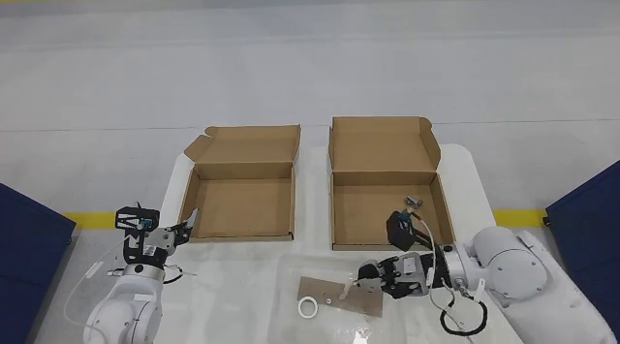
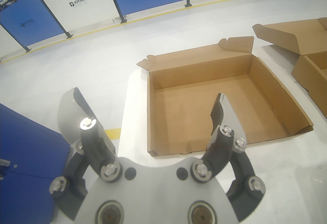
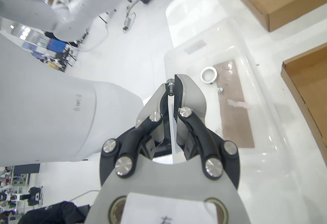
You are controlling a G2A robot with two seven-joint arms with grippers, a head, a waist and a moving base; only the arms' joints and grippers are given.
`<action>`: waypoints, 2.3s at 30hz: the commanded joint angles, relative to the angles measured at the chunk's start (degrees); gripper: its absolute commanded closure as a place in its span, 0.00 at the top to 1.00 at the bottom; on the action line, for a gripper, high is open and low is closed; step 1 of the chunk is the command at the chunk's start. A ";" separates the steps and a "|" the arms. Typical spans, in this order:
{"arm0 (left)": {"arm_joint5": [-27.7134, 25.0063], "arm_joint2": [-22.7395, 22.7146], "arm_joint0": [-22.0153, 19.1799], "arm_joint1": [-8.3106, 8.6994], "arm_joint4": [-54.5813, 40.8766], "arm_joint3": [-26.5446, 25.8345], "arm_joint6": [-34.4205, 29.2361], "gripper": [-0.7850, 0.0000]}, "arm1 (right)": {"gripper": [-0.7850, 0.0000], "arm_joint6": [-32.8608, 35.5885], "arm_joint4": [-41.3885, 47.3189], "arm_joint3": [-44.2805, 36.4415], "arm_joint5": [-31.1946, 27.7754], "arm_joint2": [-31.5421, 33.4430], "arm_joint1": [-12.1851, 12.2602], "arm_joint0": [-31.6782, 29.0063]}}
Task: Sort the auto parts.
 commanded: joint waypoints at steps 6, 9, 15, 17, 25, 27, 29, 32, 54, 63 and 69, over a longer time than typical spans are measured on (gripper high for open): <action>0.00 0.00 0.00 0.00 0.00 0.00 0.00 1.00 | 0.00 4.40 22.42 0.78 2.39 0.27 1.02 2.55; 0.00 0.00 0.00 0.00 0.00 0.00 0.00 1.00 | 0.00 6.06 29.44 1.12 4.05 -0.80 1.35 4.59; 0.00 0.00 0.00 0.00 0.00 0.00 0.00 1.00 | 0.00 6.98 37.78 3.72 4.97 -2.97 1.29 7.03; 0.00 0.00 0.00 0.00 0.00 0.00 0.00 1.00 | 0.00 6.98 37.78 3.72 4.97 -2.97 1.29 7.03; 0.00 0.00 0.00 0.00 0.00 0.00 0.00 1.00 | 0.00 6.65 49.50 3.37 7.98 -3.53 0.79 6.60; 0.00 0.00 0.00 0.00 0.00 0.00 0.00 1.00 | 0.00 8.97 57.56 4.25 9.85 -3.78 0.47 6.87; 0.00 0.00 0.00 0.00 0.00 0.00 0.00 1.00 | 0.00 11.80 63.48 5.27 11.64 -4.09 0.12 7.60; 0.00 0.00 0.00 0.00 0.00 0.00 0.00 1.00 | 0.00 15.03 69.60 6.45 14.02 -4.62 -0.45 8.89; 0.00 0.00 0.00 0.00 0.00 0.00 0.00 1.00 | 0.00 16.87 78.69 5.74 22.50 -6.75 -2.76 11.77; 0.00 0.00 0.00 0.00 0.00 0.00 0.00 1.00 | 0.00 14.70 77.58 6.70 29.44 -9.51 -4.16 15.50; 0.00 0.00 0.00 0.00 0.00 0.00 0.00 1.00 | 0.00 14.39 77.41 6.84 29.75 -9.80 -4.32 15.80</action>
